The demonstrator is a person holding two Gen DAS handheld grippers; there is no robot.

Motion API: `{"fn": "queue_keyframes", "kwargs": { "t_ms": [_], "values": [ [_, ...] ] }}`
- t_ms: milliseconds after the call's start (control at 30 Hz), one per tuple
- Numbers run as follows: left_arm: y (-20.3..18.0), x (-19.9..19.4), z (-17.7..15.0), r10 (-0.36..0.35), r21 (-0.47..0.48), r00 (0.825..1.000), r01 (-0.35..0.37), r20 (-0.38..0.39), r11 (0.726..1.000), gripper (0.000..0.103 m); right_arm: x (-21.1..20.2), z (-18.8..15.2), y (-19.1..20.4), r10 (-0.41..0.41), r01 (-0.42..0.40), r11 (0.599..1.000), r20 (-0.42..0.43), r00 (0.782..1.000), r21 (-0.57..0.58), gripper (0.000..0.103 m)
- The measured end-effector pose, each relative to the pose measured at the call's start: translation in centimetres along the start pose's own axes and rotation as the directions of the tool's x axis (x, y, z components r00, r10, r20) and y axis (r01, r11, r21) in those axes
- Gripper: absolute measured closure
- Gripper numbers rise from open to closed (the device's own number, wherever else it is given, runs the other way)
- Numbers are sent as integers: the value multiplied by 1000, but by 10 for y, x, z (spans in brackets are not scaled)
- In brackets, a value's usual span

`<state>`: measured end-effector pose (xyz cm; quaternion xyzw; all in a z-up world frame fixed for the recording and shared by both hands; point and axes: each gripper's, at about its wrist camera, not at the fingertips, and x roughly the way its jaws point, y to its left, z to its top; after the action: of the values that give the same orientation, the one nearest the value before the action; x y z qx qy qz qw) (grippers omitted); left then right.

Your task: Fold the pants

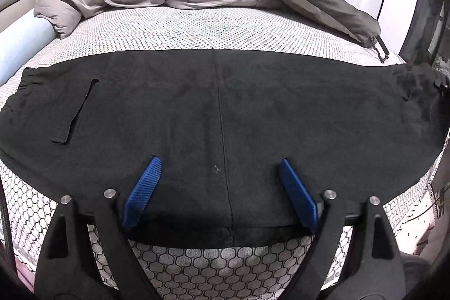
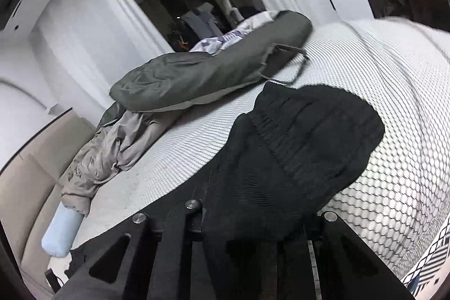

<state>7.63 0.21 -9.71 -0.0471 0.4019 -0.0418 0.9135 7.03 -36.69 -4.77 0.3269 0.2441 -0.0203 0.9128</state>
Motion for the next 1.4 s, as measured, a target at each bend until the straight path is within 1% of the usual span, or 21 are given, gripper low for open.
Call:
{"fn": "queue_keyframes", "kwargs": {
  "t_ms": [67,167,233,267,300,400,500,667,700,733,833,967,1033,1100,1167,1233,1267,1300,1333,1367,1400],
  "values": [
    [2,0,0,-5,1,1000,5,1,1000,18,0,-2,1,-12,12,1000,-5,1000,-9,86],
    [3,-1,-2,-10,8,1000,10,1,1000,17,6,-6,-27,-105,107,994,-53,993,34,85],
    [4,-1,-2,-15,18,1000,15,2,1000,16,15,-10,-59,-177,186,980,-126,976,66,74],
    [4,0,-3,-14,25,1000,14,3,1000,16,19,-13,-76,-179,196,977,-183,967,79,71],
    [4,0,-3,-12,28,1000,12,2,1000,15,20,-17,-91,-130,157,981,-215,968,112,66],
    [5,2,-1,-12,34,1000,12,1,999,13,-4,-20,-116,-10,51,974,-181,983,223,55],
    [5,3,-1,-5,28,1000,5,-2,1000,12,-23,-18,-131,39,-1,958,-128,991,286,37],
    [5,4,1,5,15,1000,-5,-4,1000,11,1,-23,-146,147,-98,928,-111,983,361,36],
    [6,4,1,1,10,1000,-1,-4,1000,11,8,-23,-145,135,-92,927,-94,986,362,43],
    [7,4,1,-5,4,1000,5,-3,1000,11,12,-21,-141,90,-59,938,-73,993,341,67],
    [9,4,3,-8,2,1000,8,-8,1000,11,13,-14,-117,36,-25,965,-38,999,259,84],
    [14,1,5,-5,-9,1000,5,-15,1000,11,-8,-1,-54,37,-39,996,24,999,86,88],
    [20,-3,4,-7,-21,1000,7,-14,1000,11,-13,3,-14,90,-91,996,28,996,21,88],
    [27,-8,2,-1,-34,1000,0,-10,999,11,-10,1,40,166,-166,984,-4,986,-68,88],
    [37,-14,-2,9,-51,1000,-9,-5,999,11,4,-15,105,248,-259,952,-83,965,-164,88],
    [47,-19,-4,20,-66,1000,-20,-3,998,11,21,-37,158,332,-367,904,-177,926,-221,86],
    [52,-22,-5,26,-74,1000,-26,-3,997,11,31,-54,188,376,-433,867,-248,893,-246,84],
    [59,-26,-7,35,-84,999,-35,-4,996,11,43,-72,211,400,-491,832,-333,854,-259,71],
    [63,-29,-9,39,-89,999,-40,-5,995,11,56,-96,233,407,-561,783,-462,788,-268,50],
    [67,-32,-10,40,-91,999,-40,-6,995,11,65,-112,244,388,-587,761,-532,753,-276,43],
    [72,-35,-12,43,-94,999,-43,-6,995,11,71,-131,249,356,-598,746,-583,730,-294,37]
  ]
}}
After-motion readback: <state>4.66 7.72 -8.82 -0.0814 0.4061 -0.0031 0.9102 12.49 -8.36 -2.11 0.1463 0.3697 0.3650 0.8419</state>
